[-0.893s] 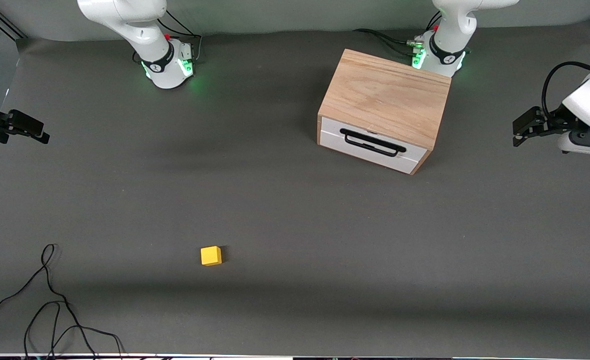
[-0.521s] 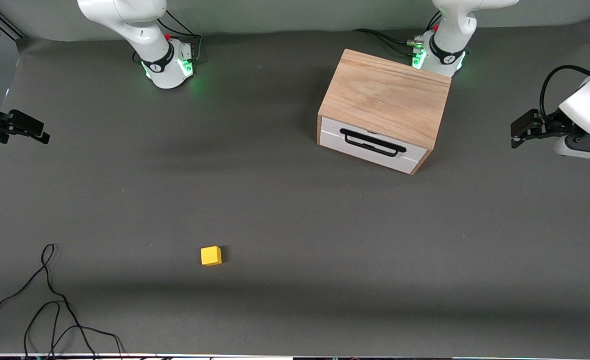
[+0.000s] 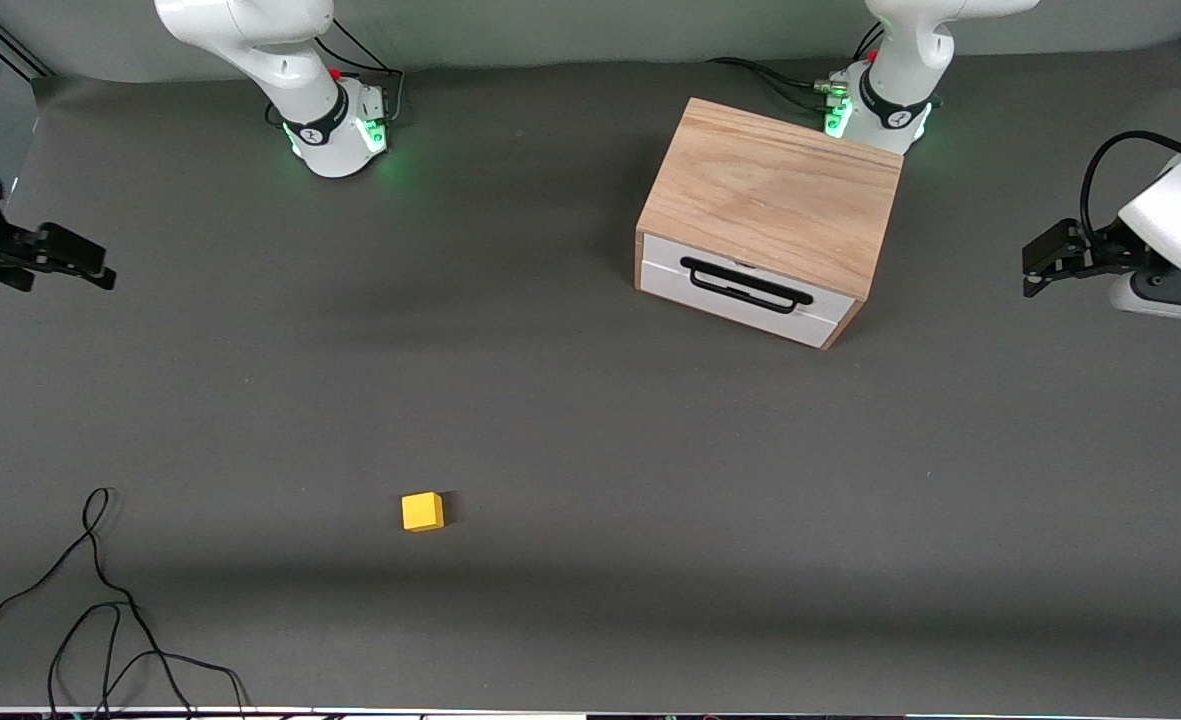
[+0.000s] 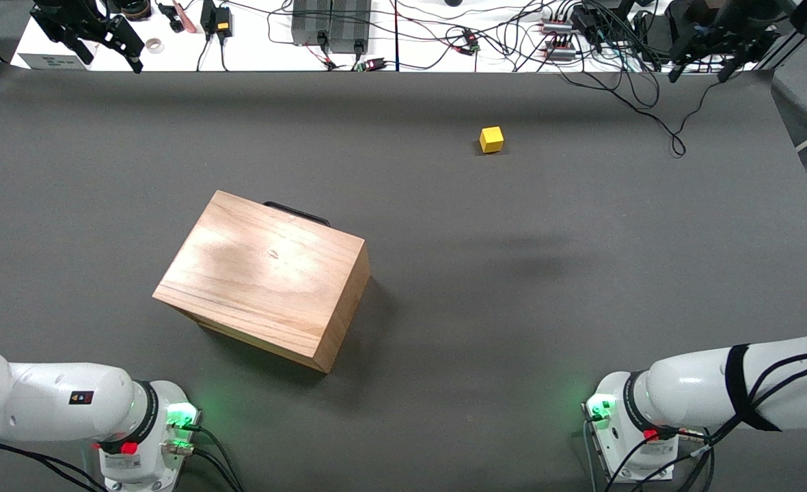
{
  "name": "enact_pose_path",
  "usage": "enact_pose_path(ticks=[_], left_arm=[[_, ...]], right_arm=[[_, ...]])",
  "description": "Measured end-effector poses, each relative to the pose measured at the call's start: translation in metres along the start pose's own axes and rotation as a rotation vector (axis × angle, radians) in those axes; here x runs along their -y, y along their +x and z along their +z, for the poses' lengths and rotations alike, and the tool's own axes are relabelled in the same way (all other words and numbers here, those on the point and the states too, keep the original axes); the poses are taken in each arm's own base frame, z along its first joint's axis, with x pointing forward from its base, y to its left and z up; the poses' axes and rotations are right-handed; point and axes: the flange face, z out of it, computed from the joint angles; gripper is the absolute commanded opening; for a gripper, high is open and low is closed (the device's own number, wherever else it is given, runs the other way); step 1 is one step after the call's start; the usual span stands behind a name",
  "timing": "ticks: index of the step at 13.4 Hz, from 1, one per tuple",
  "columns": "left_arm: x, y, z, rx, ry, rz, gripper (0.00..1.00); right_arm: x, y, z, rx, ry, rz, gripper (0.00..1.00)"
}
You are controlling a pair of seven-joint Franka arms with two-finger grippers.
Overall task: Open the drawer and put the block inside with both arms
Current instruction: 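Move the right gripper toward the yellow cube while the left gripper approaches the box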
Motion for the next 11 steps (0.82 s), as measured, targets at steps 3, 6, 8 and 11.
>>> enact_pose_path(ticks=[3,6,8,11], left_arm=[[0.000,0.000,0.000,0.000,0.000,0.000,1.00],[0.000,0.000,0.000,0.002,0.000,0.000,1.00],[0.000,0.000,0.001,0.002,0.000,0.000,1.00],[0.000,0.000,0.001,0.003,0.000,-0.001,1.00]], right_arm=[[0.057,0.016,-0.004,-0.026,-0.007,-0.013,1.00],[0.096,0.043,0.003,-0.036,0.005,-0.034,1.00],[0.124,0.069,0.009,-0.054,0.007,-0.070,1.00],[0.178,0.106,0.022,-0.081,0.003,-0.115,1.00]])
